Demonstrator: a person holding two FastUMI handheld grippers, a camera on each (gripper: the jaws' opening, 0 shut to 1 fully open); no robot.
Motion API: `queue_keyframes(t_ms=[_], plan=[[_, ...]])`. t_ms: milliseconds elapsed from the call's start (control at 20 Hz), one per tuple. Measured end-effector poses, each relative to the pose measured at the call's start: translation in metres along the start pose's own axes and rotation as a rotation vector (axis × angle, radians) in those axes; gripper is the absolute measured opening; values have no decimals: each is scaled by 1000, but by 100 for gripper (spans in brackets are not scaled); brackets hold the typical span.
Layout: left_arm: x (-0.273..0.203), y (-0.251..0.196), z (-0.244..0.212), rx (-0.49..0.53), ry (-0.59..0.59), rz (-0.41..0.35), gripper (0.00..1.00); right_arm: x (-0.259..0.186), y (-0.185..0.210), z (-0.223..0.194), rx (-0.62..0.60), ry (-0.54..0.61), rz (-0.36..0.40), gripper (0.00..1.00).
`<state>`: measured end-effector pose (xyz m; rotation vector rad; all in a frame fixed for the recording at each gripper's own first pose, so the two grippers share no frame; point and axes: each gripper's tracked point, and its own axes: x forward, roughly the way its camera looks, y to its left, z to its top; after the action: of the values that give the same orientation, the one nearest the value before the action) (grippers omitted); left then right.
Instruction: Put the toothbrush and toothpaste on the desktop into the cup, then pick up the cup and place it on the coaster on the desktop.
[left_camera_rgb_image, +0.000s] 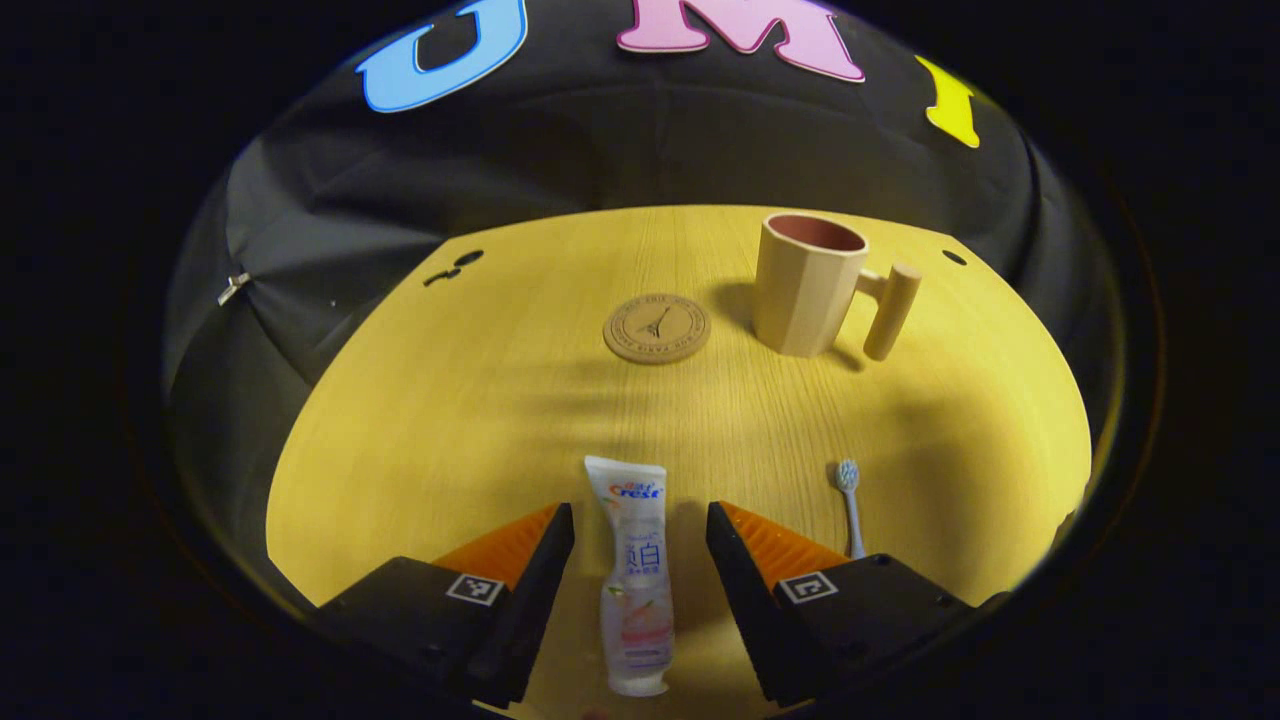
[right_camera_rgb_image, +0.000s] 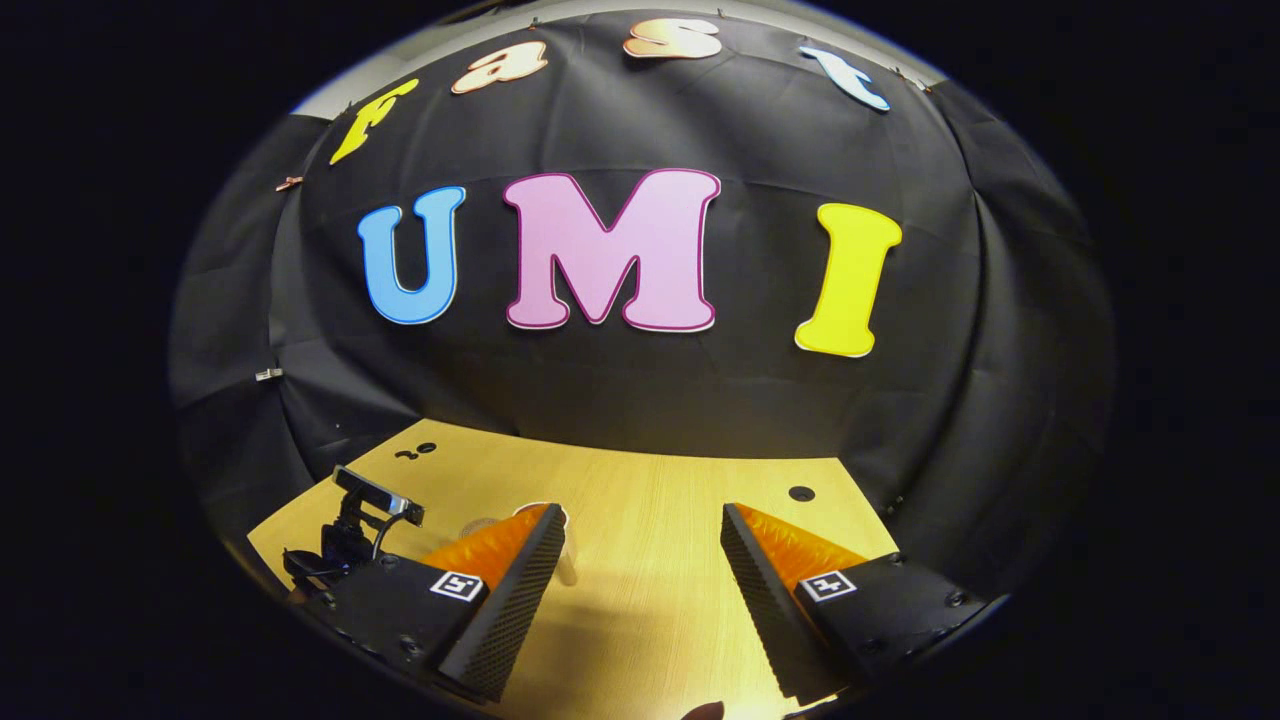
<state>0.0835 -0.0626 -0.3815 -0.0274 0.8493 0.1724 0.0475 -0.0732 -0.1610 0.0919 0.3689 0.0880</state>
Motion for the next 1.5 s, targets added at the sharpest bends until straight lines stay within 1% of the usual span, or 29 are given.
queue_keyframes(t_ms=[50, 100, 200, 300, 400, 500, 550, 600, 650, 800, 850, 900, 1000, 1050, 1100, 1150, 1250, 1400, 1500], plan=[[1, 2, -4, -1, 16, 8, 82, 2, -2, -2, 9, 7, 0, 98], [2, 4, -9, 0, 33, 16, 81, 4, -5, -5, 12, 15, -1, 98], [4, 3, -9, -2, 35, 6, 80, 6, -7, -11, 10, 30, 0, 98], [4, 5, -9, 27, 43, 9, 77, 6, -8, -15, 8, 44, 6, 98], [5, 6, -9, 59, 45, 8, 65, 4, -3, -19, 25, 56, 26, 98], [8, 1, -11, 71, 50, -7, 48, 1, 6, -28, 56, 80, 40, 98], [6, 2, -13, 74, 56, -14, 42, -1, 9, -32, 71, 96, 46, 98], [6, 3, -12, 81, 61, -23, 43, -3, 13, -36, 82, 110, 49, 98], [6, 3, -14, 85, 70, -32, 39, -6, 16, -40, 88, 124, 50, 98], [6, 3, -12, 68, 87, -60, 36, -15, 27, -58, 90, 176, 47, 98], [6, 3, -13, 65, 87, -69, 37, -19, 32, -64, 90, 194, 49, 98], [6, 3, -13, 66, 82, -82, 33, -22, 39, -72, 92, 213, 50, 99], [3, 1, -12, 75, 69, -136, 29, -30, 50, -86, 107, 254, 56, 99], [-1, -4, -13, 76, 67, -188, 31, -33, 60, -92, 119, 275, 64, 99], [-9, -8, -14, 68, 69, -238, 25, -39, 71, -99, 126, 298, 71, 99], [-16, -9, -12, 59, 56, -275, 25, -42, 81, -107, 130, 323, 76, 99], [-35, -5, -3, 50, 7, -320, 25, -46, 101, -126, 131, 376, 93, 98], [-68, 16, 9, 58, -53, -343, 25, -44, 129, -149, 132, 441, 103, 98], [-83, 32, 10, 53, -75, -347, 25, -37, 143, -169, 120, 496, 89, 98]])
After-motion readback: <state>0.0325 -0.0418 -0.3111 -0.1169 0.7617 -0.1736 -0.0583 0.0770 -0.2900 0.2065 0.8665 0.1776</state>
